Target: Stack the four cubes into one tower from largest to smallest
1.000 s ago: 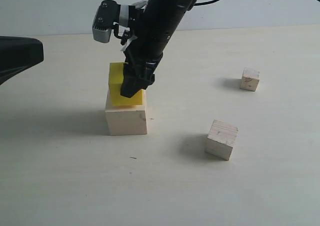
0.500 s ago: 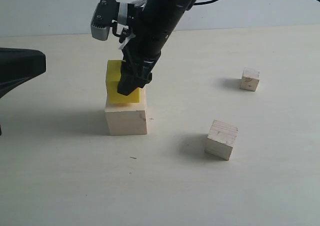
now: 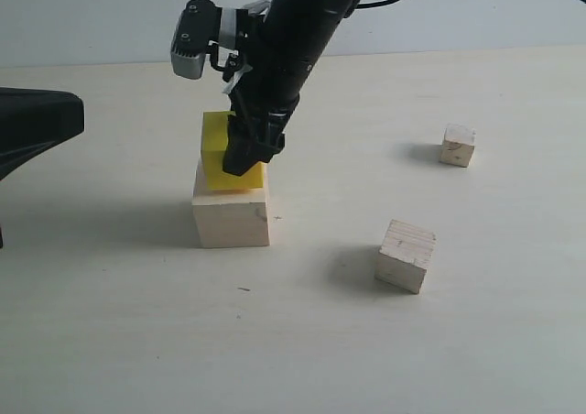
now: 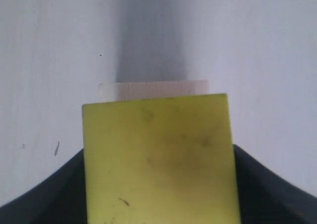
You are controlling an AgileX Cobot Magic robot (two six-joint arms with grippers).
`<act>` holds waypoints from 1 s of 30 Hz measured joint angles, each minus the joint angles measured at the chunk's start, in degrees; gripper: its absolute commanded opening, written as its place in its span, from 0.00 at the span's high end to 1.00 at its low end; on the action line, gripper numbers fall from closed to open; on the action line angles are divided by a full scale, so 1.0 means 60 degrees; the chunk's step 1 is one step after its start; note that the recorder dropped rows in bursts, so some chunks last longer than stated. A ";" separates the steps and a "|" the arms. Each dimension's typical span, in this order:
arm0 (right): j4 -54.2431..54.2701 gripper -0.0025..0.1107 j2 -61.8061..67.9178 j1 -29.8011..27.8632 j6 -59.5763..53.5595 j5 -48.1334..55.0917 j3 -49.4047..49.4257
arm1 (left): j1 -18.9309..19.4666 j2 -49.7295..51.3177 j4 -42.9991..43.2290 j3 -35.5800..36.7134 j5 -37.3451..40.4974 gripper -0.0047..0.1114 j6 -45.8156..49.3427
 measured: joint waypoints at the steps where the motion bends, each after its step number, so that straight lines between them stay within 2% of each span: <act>1: 0.0000 0.48 0.0000 0.0000 0.0000 0.0000 0.0000 | 0.0000 0.0000 0.0000 0.0000 0.0000 0.96 0.0000; 24: 0.0355 0.47 0.0321 0.0015 0.0044 0.0119 -0.0057 | 0.0000 0.0000 0.0037 0.0000 0.0000 0.96 0.0000; 30: 0.0355 0.34 0.0321 0.0015 0.0044 0.0119 -0.0057 | 0.0000 0.0000 0.0037 0.0000 0.0000 0.96 0.0000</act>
